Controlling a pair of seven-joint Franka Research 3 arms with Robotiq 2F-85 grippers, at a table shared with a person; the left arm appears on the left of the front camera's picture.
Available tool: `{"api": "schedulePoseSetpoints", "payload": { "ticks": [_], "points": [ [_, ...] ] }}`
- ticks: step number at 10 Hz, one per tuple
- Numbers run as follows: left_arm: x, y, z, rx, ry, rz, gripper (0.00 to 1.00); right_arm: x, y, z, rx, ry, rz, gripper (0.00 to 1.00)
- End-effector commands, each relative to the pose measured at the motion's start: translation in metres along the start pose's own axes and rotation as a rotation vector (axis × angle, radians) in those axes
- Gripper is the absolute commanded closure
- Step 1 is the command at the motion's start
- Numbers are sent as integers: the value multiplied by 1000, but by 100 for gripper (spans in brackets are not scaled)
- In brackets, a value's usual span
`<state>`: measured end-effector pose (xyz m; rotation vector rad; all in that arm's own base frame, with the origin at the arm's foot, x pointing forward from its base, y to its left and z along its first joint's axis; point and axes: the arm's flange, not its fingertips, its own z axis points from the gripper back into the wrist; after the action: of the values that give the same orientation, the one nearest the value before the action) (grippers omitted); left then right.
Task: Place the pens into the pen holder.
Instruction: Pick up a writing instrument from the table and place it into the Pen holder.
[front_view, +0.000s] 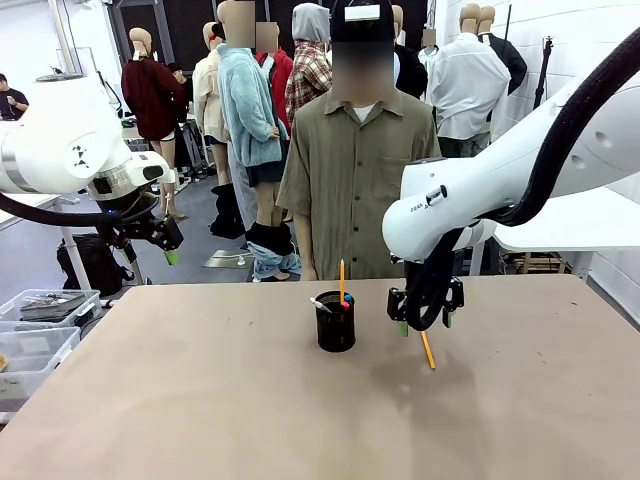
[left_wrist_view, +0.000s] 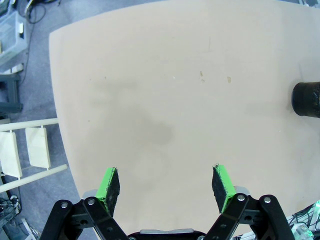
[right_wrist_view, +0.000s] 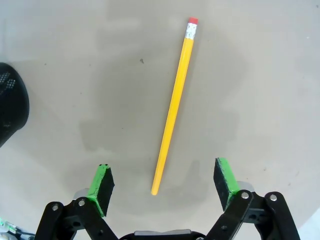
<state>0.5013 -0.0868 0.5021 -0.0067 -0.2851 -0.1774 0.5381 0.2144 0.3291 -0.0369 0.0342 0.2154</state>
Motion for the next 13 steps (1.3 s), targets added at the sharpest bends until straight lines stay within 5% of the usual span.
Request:
{"api": "schedulePoseSetpoints", "payload": {
  "ticks": [1,5,8,13],
  "points": [
    [-2,2,0,-7,-7,-12,4,8,1,-6,4,-14,-24,0],
    [-2,2,0,-7,-7,-12,4,11,-2,-18,13,0,-33,0],
    [-2,2,0,-7,-7,-12,4,13,-4,-22,22,1,-47,37],
    [-2,2,0,-7,-7,-12,4,18,-6,-31,26,19,-52,37]
  ]
}}
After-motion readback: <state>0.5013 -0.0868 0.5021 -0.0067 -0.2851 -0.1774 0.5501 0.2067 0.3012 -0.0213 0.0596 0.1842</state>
